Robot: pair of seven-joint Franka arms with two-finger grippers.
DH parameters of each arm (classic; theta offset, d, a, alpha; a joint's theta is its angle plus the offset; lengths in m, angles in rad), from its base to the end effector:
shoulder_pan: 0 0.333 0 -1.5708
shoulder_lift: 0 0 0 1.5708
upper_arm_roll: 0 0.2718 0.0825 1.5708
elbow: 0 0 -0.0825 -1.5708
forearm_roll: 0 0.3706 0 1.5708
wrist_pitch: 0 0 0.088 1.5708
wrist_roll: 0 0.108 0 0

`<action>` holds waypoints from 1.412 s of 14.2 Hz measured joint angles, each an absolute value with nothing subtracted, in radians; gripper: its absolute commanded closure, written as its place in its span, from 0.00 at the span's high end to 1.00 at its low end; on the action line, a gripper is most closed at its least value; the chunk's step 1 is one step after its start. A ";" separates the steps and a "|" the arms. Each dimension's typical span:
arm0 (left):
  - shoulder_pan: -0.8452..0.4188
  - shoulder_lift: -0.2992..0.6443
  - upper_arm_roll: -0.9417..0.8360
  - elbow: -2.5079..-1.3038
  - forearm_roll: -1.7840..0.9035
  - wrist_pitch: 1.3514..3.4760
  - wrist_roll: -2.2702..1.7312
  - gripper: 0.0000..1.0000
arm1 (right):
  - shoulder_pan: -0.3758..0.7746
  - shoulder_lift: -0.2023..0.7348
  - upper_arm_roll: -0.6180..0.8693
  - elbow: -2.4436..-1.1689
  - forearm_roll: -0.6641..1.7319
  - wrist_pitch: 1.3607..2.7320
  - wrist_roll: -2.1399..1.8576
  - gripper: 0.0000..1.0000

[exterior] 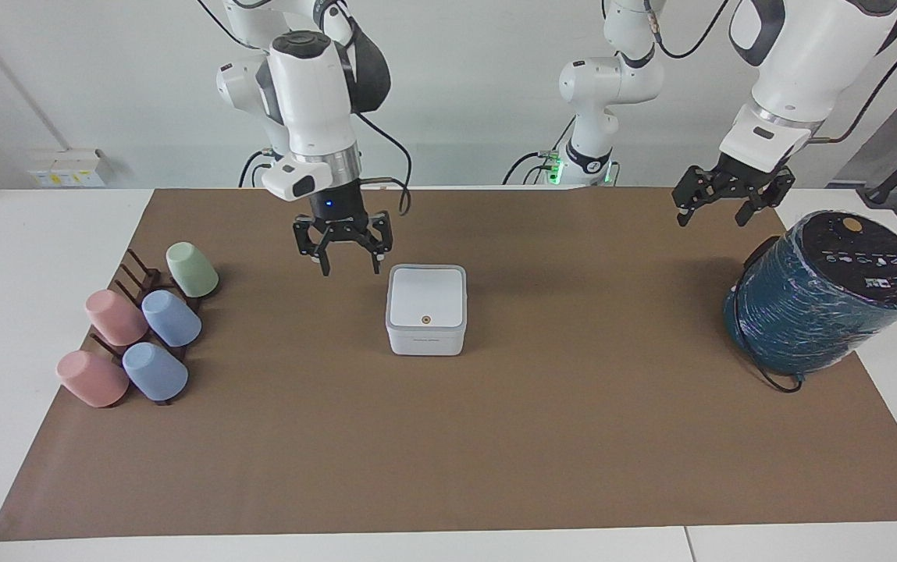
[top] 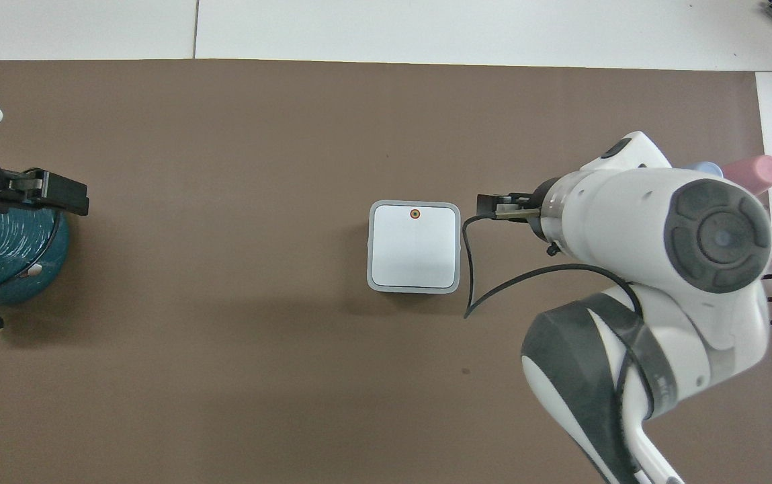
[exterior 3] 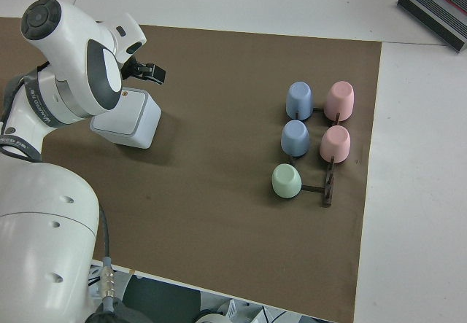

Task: Close trash can lid

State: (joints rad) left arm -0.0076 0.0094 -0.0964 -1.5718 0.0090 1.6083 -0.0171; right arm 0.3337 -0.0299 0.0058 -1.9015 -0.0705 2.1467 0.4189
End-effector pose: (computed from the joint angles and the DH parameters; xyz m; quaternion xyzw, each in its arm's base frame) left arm 0.5445 -0.0557 0.5771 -0.9990 0.0435 -0.0138 0.0032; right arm 0.5354 0.1859 0.4962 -0.9898 0.0243 -0.1391 0.0210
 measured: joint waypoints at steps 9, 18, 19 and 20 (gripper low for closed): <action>-0.008 0.009 -0.096 -1.572 0.009 1.608 -0.017 1.00 | 0.122 -0.102 0.002 -1.884 -0.013 1.902 0.233 1.00; -0.008 0.009 -0.096 -1.572 0.009 1.608 -0.017 1.00 | 0.004 -0.113 0.001 -1.728 -0.007 1.714 0.164 1.00; -0.008 0.009 -0.096 -1.572 0.009 1.608 -0.017 1.00 | -0.002 -0.114 0.001 -1.702 -0.007 1.679 0.163 1.00; -0.008 0.009 -0.096 -1.572 0.009 1.608 -0.017 1.00 | -0.006 -0.115 0.001 -1.680 -0.007 1.650 0.160 1.00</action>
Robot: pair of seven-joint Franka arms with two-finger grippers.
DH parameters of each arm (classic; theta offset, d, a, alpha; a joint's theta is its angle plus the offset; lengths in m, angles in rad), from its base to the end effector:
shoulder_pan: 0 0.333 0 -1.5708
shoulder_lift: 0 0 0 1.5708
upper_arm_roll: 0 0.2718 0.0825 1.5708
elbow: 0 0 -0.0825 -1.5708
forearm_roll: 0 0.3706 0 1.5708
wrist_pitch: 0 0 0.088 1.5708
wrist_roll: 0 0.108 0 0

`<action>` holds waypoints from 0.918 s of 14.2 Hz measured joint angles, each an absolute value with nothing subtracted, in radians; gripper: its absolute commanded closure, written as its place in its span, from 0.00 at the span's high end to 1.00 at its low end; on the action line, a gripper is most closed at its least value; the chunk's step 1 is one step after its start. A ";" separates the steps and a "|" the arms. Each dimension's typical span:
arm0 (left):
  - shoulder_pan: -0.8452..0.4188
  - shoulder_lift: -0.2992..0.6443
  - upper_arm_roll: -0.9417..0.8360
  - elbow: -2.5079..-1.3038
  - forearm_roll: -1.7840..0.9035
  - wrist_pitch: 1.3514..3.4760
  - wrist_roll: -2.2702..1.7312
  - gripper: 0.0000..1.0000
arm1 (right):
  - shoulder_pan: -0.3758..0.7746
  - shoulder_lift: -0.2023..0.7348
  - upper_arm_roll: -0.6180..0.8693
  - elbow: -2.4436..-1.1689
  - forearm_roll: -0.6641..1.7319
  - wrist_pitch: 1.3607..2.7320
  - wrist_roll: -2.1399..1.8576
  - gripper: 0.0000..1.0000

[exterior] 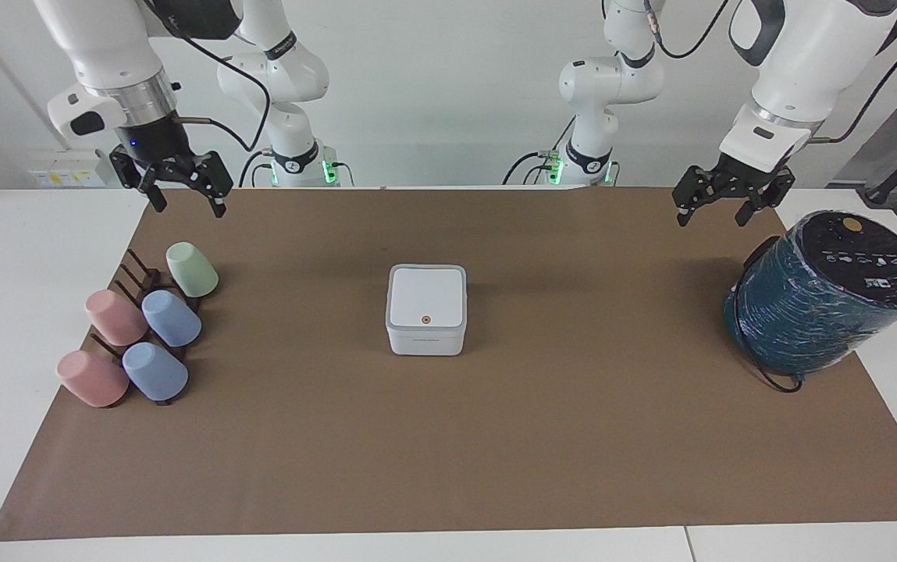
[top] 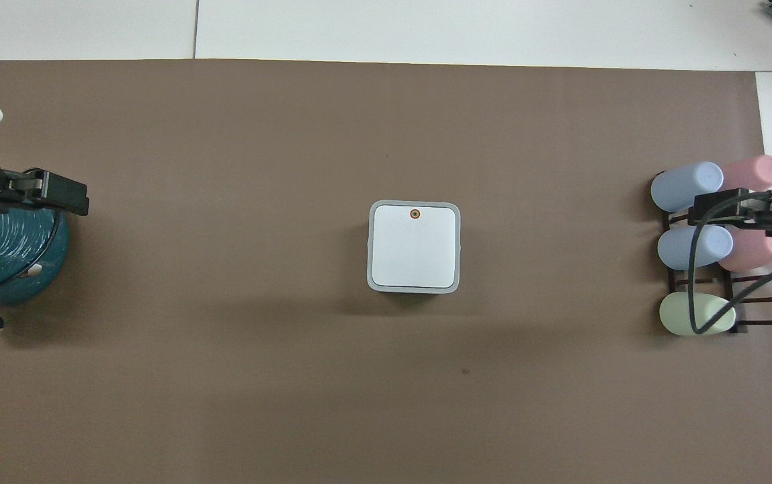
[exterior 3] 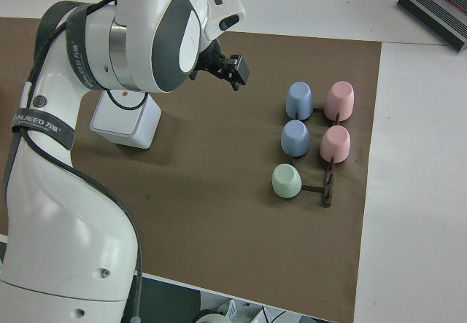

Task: Close trash can lid

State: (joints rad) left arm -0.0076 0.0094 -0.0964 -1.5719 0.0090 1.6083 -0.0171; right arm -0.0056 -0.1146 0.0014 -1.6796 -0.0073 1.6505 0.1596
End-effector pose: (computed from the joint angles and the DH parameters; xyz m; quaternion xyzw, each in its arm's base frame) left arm 0.5445 -0.0557 0.5771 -0.9990 0.0435 -0.0137 0.0032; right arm 0.5179 -0.0029 0.5970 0.9957 -0.0816 0.0429 0.0004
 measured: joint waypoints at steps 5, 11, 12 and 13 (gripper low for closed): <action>-0.008 0.009 -0.096 -1.572 0.009 1.608 -0.017 1.00 | -0.027 -0.109 0.001 -1.617 -0.008 1.580 0.116 1.00; -0.008 0.009 -0.096 -1.572 0.009 1.608 -0.017 1.00 | -0.038 -0.103 0.005 -1.614 -0.008 1.566 0.115 1.00; -0.008 0.009 -0.096 -1.572 0.009 1.608 -0.017 1.00 | -0.038 -0.103 0.006 -1.614 -0.007 1.566 0.115 1.00; -0.008 0.009 -0.096 -1.572 0.009 1.609 -0.017 1.00 | -0.038 -0.103 0.007 -1.615 -0.007 1.566 0.115 1.00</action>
